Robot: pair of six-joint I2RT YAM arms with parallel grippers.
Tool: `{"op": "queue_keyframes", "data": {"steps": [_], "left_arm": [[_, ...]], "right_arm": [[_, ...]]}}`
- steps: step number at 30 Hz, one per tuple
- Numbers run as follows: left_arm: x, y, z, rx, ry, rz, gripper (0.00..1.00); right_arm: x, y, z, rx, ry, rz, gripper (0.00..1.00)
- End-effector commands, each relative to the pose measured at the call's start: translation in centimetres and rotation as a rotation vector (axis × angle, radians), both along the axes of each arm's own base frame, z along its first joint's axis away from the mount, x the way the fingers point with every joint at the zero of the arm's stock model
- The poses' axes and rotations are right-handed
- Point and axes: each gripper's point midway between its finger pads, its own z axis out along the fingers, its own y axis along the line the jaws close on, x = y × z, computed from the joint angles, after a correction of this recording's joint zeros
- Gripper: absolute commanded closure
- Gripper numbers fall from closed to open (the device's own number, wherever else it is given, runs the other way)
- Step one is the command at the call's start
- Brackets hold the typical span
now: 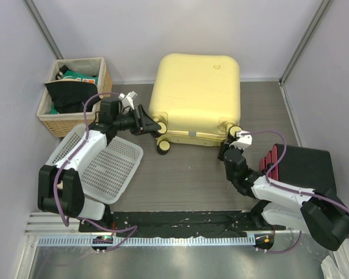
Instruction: Open, take out, and arrange the luggage
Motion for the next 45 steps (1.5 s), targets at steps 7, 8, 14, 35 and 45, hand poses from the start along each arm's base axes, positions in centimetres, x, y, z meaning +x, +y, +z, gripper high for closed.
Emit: {"op": "queue_keyframes", "data": {"steps": [7, 8, 14, 35, 45], "left_arm": [[4.6, 6.1, 3.5, 0.138, -0.259, 0.186, 1.0], [4.6, 6.1, 3.4, 0.142, -0.259, 0.186, 1.0], [4.7, 6.6, 3.4, 0.16, -0.261, 0.201, 1.0], [5.1, 8.3, 3.8, 0.166, -0.264, 0.247, 1.0], [5.2, 8.7, 3.7, 0.177, -0.262, 0.259, 1.0]], "right_arm": [[1.4, -6.2, 1.7, -0.021, -0.097, -0.166, 0.99], [1.6, -5.9, 2.0, -0.012, -0.104, -0.145, 0.99], [1.7, -6.8, 3.2, -0.02, -0.135, -0.148, 0.99], [2.7, -10.1, 2.9, 0.025, -0.102, -0.239, 0.99], [4.2, -11.7, 3.0, -0.013, -0.106, -0.287, 0.99]]}}
